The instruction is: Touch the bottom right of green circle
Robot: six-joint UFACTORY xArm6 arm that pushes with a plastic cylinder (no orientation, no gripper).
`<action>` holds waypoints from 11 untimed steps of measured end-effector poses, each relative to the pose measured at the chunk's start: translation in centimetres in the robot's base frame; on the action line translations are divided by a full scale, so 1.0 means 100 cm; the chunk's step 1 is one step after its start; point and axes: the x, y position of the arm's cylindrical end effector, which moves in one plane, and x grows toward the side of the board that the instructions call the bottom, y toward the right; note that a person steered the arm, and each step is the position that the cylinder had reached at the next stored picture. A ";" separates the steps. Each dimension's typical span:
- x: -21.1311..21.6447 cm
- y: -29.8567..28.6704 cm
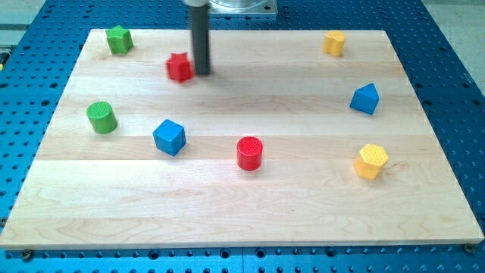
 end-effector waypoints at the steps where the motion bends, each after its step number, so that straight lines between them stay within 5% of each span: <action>1: 0.012 -0.052; 3: 0.017 -0.095; 4: 0.030 -0.071; 5: 0.085 -0.029; 6: 0.157 -0.066; 9: 0.141 -0.088; 11: 0.121 -0.034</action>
